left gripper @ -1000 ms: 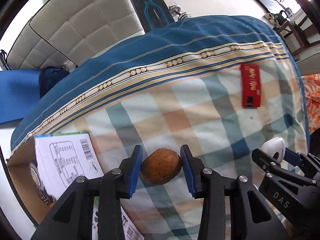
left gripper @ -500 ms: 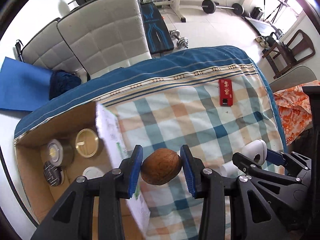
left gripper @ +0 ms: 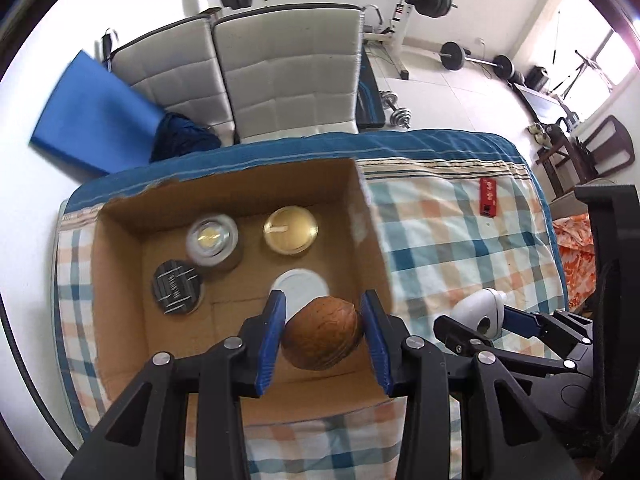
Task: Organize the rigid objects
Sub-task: 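Carry the walnut and earbud case into the cardboard box with both tools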
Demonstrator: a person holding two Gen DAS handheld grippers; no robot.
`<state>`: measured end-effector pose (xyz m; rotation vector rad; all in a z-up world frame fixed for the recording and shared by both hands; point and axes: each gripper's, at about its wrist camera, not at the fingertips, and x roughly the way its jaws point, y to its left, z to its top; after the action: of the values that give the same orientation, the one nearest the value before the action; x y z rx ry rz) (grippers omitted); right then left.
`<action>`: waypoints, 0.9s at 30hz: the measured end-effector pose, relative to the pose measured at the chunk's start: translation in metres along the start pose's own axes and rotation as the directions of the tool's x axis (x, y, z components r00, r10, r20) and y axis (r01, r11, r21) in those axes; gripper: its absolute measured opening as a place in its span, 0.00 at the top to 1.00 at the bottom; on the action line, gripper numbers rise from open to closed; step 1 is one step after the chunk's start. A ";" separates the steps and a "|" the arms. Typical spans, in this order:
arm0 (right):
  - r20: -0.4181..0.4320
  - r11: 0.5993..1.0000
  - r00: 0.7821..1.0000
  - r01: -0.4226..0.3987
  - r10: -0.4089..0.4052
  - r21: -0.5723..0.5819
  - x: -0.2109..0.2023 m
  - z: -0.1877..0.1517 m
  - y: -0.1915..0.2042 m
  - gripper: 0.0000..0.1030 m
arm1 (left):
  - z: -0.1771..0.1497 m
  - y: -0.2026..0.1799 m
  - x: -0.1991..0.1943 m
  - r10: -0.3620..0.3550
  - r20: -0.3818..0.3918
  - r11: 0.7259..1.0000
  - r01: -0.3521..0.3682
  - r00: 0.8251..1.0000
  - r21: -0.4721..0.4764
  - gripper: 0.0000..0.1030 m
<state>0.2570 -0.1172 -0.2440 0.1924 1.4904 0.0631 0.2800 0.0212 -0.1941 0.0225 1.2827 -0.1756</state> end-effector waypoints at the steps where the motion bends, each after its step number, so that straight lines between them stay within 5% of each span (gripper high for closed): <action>1: -0.003 1.000 1.000 -0.006 0.006 -0.013 0.001 -0.002 0.011 0.42 | -0.006 0.013 -0.002 0.009 -0.003 1.000 -0.010 1.000 -0.013 0.65; 14: -0.097 0.994 0.995 -0.030 0.020 -0.108 0.078 -0.016 0.128 0.42 | -0.047 0.150 0.045 -0.050 -0.144 0.971 0.015 0.988 -0.237 0.65; 22: -0.192 0.994 0.981 -0.021 0.000 -0.109 0.149 -0.016 0.156 0.42 | -0.053 0.182 0.119 -0.165 -0.306 0.947 0.064 0.937 -0.314 0.65; 27: -0.229 0.994 0.973 0.009 -0.034 -0.108 0.177 -0.016 0.159 0.42 | -0.059 0.182 0.150 -0.145 -0.382 0.956 0.030 0.913 -0.293 0.65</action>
<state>0.2675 0.0693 -0.3923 0.0843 1.7161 0.1520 0.2905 0.1900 -0.3688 -0.2576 1.7123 -0.0646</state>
